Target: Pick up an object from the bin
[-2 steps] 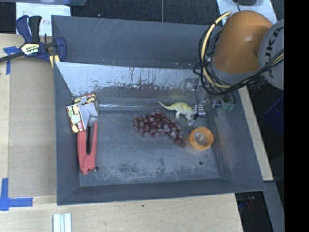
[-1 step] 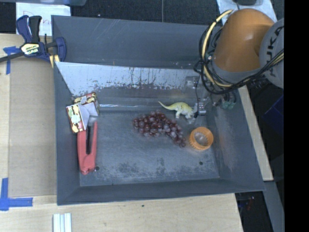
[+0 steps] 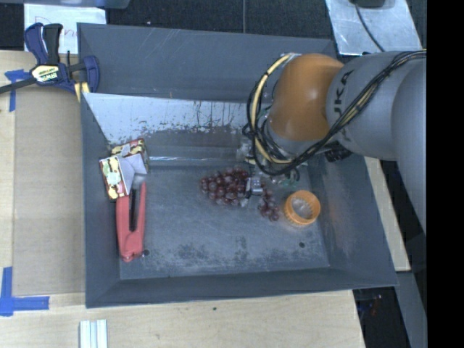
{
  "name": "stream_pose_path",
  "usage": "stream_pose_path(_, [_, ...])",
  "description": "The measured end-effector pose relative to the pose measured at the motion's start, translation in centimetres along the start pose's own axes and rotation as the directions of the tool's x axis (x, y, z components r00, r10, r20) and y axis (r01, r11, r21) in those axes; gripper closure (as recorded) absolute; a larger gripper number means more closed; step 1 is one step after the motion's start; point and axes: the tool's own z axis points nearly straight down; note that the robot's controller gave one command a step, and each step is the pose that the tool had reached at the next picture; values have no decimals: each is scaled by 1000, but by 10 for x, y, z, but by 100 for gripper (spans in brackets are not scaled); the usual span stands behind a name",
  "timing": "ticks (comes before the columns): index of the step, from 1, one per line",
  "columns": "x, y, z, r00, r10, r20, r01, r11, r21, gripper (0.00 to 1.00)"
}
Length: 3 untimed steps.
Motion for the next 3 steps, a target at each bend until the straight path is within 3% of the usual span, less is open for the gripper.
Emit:
stream_pose_path(1, [5, 15, 2, 996, -93, 3, 93, 996, 3, 0])
stream_pose_path(2, [9, 33, -4, 998, 67, 1, -67, 998, -1, 0])
stream_pose_path(3, [-6, 25, 27, 993, -117, 8, 117, 993, 2, 0])
